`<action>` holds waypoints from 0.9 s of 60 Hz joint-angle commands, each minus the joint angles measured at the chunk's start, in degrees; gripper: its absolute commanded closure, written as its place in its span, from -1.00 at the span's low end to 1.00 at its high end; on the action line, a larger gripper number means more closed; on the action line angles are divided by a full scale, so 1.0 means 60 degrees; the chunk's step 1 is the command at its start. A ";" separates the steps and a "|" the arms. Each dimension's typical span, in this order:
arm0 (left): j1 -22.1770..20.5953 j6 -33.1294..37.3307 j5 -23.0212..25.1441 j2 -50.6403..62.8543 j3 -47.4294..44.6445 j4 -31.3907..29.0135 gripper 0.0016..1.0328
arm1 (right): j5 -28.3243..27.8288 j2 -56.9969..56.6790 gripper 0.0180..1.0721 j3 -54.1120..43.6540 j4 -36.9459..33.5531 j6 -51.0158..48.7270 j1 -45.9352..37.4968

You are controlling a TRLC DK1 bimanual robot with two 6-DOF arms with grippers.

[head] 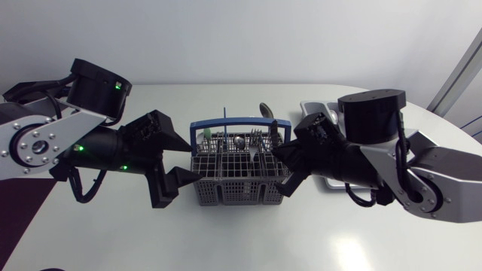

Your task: Unload the cutlery basket into the drawer organizer.

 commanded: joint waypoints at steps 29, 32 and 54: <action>-0.0236 -0.0224 0.0109 0.0068 -0.0242 0.0198 -0.90 | -0.0115 -0.1306 0.81 -0.0351 0.0117 0.0314 0.0000; -0.0251 -0.0224 0.0109 0.0068 -0.0242 0.0198 -0.90 | -0.0130 -0.1409 0.81 -0.0307 0.0058 0.0358 0.0000; -0.0573 -0.0297 0.0109 0.0097 -0.0242 0.0169 -0.90 | -0.0145 -0.2170 0.81 0.0250 -0.0777 0.0534 0.0176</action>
